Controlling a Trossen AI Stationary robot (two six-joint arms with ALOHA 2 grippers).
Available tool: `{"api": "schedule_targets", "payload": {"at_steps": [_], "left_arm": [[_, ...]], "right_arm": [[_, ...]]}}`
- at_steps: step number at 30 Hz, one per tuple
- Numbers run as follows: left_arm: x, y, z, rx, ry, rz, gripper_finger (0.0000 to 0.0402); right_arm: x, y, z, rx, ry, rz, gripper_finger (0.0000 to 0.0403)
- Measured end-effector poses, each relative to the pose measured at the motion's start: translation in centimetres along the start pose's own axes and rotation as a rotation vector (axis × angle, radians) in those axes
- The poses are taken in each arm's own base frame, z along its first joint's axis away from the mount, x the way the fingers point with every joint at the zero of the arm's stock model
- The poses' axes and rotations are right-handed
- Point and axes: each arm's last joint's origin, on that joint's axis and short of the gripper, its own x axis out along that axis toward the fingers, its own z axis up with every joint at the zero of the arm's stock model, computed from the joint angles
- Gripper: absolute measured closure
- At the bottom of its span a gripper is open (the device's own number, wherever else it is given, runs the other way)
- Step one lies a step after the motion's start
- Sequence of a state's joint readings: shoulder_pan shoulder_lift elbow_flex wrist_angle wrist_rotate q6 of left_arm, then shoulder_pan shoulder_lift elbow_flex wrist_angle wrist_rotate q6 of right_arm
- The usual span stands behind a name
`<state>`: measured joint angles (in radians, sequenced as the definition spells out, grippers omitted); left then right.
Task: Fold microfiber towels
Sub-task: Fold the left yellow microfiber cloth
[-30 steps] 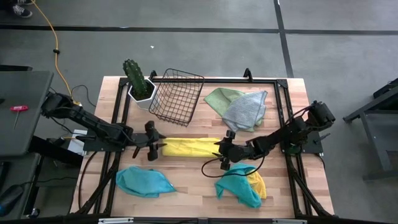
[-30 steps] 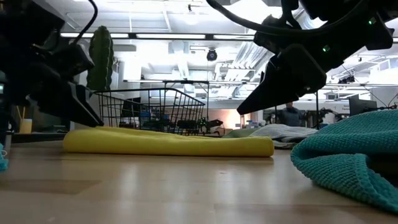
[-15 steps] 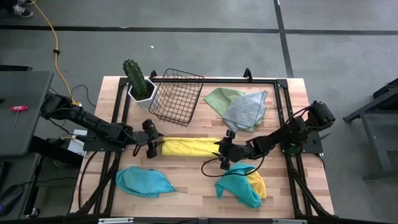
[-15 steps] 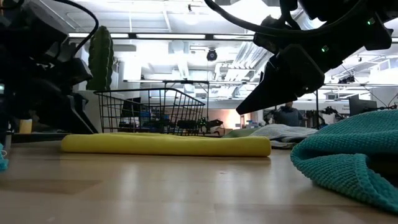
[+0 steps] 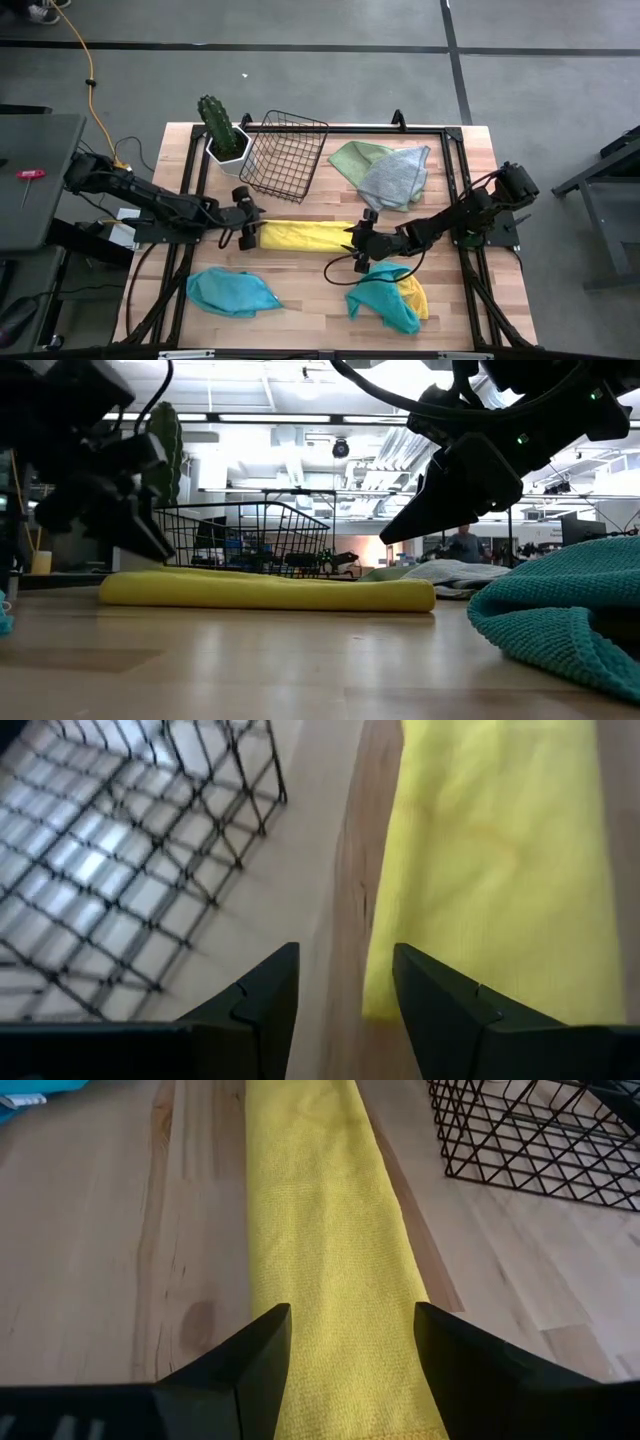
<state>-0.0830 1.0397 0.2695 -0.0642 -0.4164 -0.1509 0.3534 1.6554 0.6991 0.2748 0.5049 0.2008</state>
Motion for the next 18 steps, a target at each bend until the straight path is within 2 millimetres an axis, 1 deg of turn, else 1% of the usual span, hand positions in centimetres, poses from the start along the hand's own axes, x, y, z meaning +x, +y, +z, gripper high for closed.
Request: {"api": "schedule_targets", "payload": {"at_steps": [4,7,11,13,18], "left_arm": [[-0.5,-0.2,1.5,0.018,-0.015,-0.011,0.0249],[-0.9,-0.8,2.0,0.041,-0.041,-0.036,0.0249],[-1.4,-2.1,2.3,0.081,-0.133,-0.107,0.0249],[-1.5,-2.7,2.1,0.097,-0.176,-0.139,0.0249],[-1.8,-3.4,1.7,0.079,-0.285,-0.164,0.0249]], "right_arm": [[0.0,0.0,0.0,0.0,0.0,0.0,0.0199],[0.0,0.0,0.0,-0.001,0.0,0.0,0.0199],[0.0,0.0,0.0,0.0,-0.002,-0.012,0.0199],[0.0,-0.1,0.0,0.001,-0.007,-0.036,0.0199],[0.0,-0.2,0.1,0.007,-0.022,-0.084,0.0199]]}}
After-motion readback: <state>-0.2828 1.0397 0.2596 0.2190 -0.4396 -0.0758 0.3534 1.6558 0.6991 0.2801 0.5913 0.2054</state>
